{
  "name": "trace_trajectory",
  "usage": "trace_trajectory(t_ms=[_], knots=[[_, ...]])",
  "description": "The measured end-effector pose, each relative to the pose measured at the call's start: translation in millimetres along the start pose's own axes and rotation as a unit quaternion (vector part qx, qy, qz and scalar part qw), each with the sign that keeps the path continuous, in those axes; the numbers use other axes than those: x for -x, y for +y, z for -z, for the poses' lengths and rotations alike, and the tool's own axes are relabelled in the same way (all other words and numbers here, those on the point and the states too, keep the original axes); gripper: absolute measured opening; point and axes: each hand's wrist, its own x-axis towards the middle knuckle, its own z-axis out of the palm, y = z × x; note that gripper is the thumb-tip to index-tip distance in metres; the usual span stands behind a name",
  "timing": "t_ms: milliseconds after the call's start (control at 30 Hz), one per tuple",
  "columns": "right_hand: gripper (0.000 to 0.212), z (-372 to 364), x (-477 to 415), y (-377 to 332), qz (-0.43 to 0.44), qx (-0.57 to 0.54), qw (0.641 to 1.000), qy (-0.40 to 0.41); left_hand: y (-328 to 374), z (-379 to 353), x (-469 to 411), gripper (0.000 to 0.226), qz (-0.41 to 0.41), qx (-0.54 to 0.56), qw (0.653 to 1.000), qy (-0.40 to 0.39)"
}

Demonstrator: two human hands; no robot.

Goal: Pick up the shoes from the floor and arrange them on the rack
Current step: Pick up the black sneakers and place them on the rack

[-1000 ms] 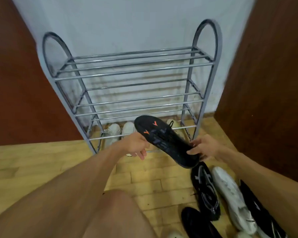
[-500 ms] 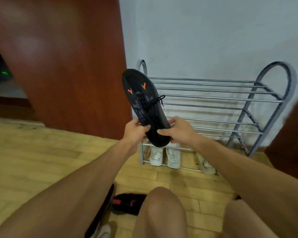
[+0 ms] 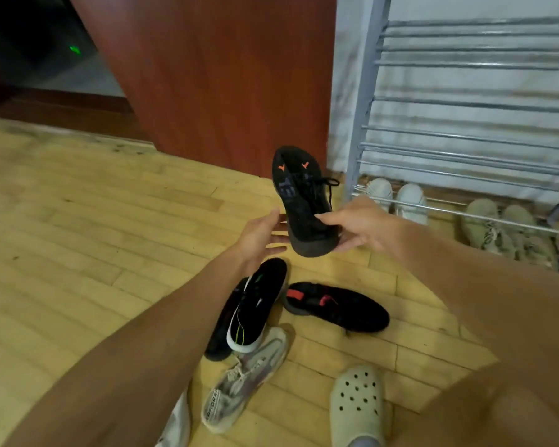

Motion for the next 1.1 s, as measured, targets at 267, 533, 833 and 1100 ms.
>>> trace_trajectory(t_ms=[267, 533, 833, 1100], knots=[[0.051, -35, -30, 87, -0.126, -0.056, 0.990, -0.029, -120, 45, -34, 0.022, 0.195, -0.152, 0.963, 0.107], [0.045, -82, -57, 148, -0.189, -0.034, 0.981, -0.008, -216, 87, -36, 0.063, 0.314, -0.283, 0.882, 0.208], [0.047, -85, -62, 171, -0.222, 0.035, 0.973, -0.048, -262, 97, -28, 0.032, 0.373, -0.030, 0.886, 0.273], [0.045, -81, -44, 170, -0.210, 0.060, 0.973, -0.073, -257, 91, -10, 0.028, 0.357, 0.056, 0.901, 0.239]])
